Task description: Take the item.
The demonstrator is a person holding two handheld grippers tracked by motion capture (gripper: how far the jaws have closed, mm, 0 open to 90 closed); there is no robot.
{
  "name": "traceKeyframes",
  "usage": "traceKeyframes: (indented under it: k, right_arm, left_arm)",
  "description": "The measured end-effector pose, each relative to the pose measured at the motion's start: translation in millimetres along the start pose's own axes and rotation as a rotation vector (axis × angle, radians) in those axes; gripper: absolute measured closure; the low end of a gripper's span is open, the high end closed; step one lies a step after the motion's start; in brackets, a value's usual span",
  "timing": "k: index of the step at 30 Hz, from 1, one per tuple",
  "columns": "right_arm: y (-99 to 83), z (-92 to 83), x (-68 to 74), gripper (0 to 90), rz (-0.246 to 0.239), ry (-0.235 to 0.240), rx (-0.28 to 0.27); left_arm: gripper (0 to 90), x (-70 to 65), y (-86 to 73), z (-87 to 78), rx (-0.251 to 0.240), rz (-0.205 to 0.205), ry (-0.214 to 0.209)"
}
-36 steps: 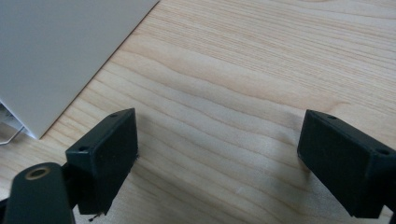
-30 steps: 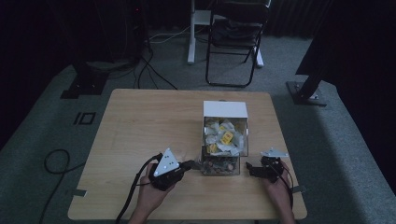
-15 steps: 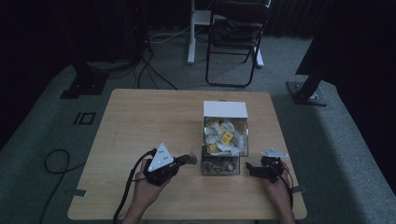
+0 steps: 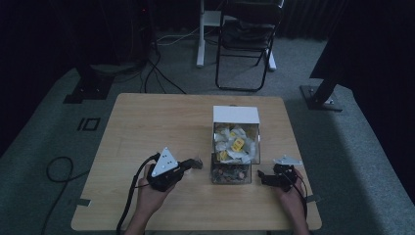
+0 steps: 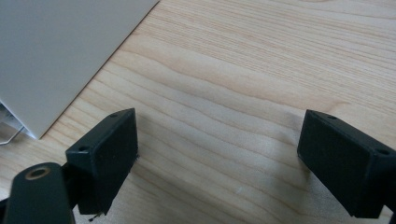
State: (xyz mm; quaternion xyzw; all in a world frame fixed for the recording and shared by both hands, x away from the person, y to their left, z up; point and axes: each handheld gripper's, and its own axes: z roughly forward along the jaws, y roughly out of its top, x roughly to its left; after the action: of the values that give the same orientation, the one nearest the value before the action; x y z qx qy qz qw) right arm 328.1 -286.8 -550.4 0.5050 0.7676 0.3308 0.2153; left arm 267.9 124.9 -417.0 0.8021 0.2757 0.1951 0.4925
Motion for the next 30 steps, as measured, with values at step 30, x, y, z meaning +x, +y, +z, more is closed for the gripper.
traceKeyframes:
  k: [30]
  right_arm:
    - [0.0, 0.0, 0.0, 11.9, 0.000, 0.000, 0.000]
  left_arm:
    - [90.0, 20.8, -13.8, 7.5, 0.033, -0.037, 0.070]
